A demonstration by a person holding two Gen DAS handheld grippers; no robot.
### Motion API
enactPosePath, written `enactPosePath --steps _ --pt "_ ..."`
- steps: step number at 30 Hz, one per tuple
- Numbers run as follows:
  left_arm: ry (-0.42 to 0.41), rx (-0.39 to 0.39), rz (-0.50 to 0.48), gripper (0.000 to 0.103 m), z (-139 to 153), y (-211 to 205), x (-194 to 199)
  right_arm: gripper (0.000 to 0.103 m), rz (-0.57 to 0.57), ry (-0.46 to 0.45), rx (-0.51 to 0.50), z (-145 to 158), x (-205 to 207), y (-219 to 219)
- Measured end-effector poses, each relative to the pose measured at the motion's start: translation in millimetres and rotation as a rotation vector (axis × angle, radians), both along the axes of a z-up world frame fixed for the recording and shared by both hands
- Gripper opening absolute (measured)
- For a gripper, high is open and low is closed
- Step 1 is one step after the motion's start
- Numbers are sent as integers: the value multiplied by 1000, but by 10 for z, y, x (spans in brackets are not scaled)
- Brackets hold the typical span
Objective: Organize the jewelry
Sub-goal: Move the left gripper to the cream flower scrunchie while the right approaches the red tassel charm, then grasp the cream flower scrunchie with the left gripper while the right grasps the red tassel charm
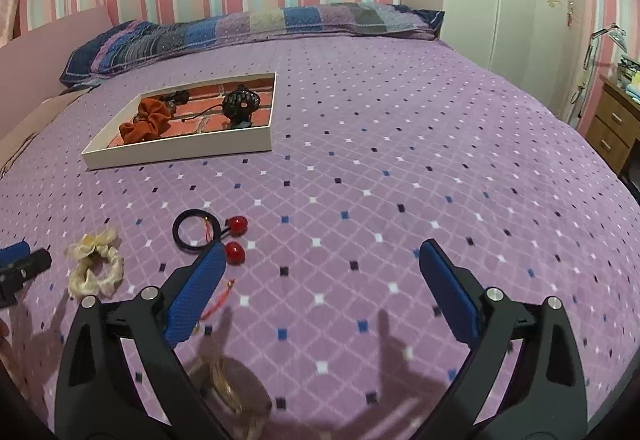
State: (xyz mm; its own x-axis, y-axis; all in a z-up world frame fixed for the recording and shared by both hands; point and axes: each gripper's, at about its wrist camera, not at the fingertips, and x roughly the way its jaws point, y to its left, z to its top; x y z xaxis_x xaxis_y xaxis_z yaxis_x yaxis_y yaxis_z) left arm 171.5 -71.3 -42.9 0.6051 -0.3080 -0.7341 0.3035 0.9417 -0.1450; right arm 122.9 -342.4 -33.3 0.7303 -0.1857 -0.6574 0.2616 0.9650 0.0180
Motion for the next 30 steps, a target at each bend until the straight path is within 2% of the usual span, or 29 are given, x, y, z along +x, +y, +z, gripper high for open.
enactPosePath --steps 8,22,25,28,30 --pt "21 15 -12 94 -96 -67 92 88 31 33 27 -59 225 46" --pt "30 23 -39 93 -184 -153 167 85 87 70 36 -220 62 398" --pt "42 31 -54 82 -222 -183 191 79 95 95 36 -297 78 448" --pt "42 51 -62 79 -262 -215 193 76 96 111 36 -345 99 475" --pt "35 62 -66 76 -269 -232 185 69 99 119 38 -371 119 480"
